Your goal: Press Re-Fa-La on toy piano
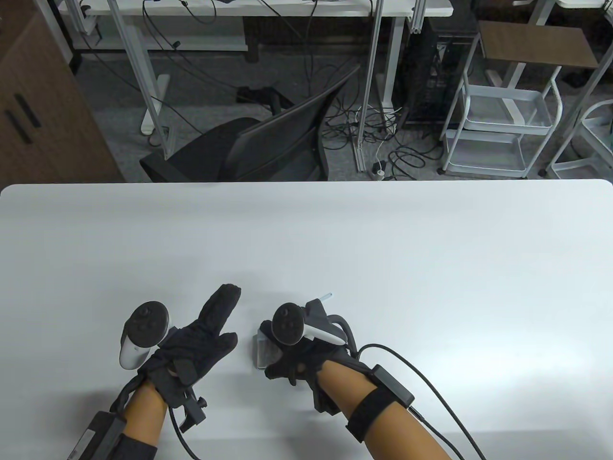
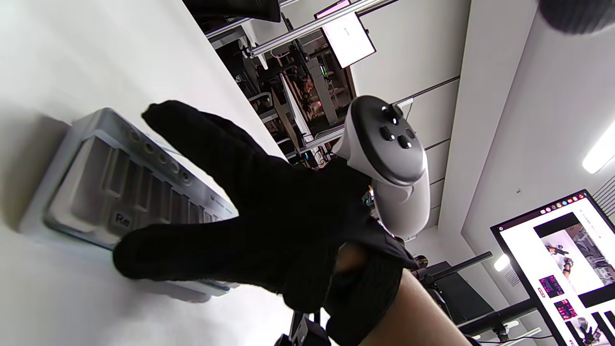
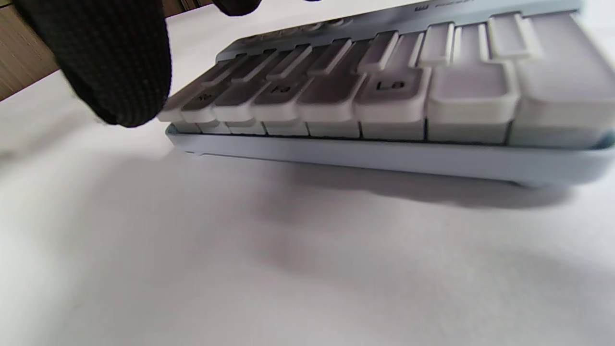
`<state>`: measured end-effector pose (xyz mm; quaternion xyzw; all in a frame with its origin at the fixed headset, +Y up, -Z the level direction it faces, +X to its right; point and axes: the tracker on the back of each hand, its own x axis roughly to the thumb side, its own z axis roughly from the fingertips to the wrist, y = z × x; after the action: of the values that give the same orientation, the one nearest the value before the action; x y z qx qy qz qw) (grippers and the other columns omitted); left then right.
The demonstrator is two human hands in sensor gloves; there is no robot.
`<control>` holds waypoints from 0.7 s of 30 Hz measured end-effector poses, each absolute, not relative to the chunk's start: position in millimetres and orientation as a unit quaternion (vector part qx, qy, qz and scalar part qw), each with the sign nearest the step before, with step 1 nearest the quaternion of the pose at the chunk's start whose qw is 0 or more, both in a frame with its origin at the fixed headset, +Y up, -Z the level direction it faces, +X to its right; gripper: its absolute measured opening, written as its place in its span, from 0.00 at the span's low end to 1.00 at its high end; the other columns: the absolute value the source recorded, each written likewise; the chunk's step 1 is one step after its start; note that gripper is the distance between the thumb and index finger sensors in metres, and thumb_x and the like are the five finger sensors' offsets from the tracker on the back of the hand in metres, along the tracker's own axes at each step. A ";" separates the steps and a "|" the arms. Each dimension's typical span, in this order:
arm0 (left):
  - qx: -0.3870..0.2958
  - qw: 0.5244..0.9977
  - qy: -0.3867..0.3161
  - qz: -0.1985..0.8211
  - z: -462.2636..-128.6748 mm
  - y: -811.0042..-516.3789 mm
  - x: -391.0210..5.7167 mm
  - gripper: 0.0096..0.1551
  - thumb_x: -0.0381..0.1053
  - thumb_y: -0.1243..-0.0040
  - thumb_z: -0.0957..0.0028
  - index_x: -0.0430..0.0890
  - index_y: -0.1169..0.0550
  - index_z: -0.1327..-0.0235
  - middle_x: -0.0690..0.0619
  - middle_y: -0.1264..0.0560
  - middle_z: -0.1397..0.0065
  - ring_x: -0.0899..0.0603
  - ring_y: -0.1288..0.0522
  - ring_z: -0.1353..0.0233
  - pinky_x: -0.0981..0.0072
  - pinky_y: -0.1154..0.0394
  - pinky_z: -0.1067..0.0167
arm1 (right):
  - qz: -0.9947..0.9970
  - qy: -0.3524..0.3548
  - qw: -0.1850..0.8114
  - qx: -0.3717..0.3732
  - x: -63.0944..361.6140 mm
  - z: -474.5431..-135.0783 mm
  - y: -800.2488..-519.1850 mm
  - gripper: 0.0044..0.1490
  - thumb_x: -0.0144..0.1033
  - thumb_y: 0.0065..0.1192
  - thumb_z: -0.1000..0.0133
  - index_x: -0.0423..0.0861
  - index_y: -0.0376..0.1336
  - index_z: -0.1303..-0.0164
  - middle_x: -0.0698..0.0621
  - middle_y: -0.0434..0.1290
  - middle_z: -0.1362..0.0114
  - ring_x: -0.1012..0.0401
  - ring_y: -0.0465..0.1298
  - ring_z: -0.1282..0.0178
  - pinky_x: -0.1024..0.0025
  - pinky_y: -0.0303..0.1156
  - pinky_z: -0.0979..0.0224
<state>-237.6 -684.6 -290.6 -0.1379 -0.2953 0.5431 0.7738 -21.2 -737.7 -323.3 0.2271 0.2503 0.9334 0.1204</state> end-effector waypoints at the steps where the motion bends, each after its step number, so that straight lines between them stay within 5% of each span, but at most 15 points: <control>1: -0.138 0.774 -0.295 0.543 -290.6 -684.6 -237.6 0.57 0.83 0.50 0.48 0.59 0.57 0.17 0.50 0.67 0.15 0.33 0.72 0.16 0.26 0.69 0.35 | 0.933 0.252 0.119 0.226 -21.7 -323.2 -738.6 0.58 0.60 0.81 0.53 0.59 0.48 0.20 0.49 0.41 0.15 0.39 0.42 0.13 0.30 0.35 0.24; 21: -0.137 0.774 -0.297 0.543 -290.5 -684.3 -237.6 0.57 0.83 0.50 0.48 0.59 0.57 0.17 0.50 0.67 0.15 0.33 0.72 0.16 0.26 0.69 0.35 | 0.931 0.266 0.109 0.224 -23.0 -319.6 -741.0 0.57 0.60 0.79 0.52 0.58 0.48 0.20 0.48 0.42 0.15 0.38 0.43 0.14 0.30 0.35 0.24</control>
<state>-237.6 -684.3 -290.5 -0.1365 -0.2969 0.5430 0.7735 -23.0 -741.0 -319.6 0.2239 0.2663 0.9312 0.1089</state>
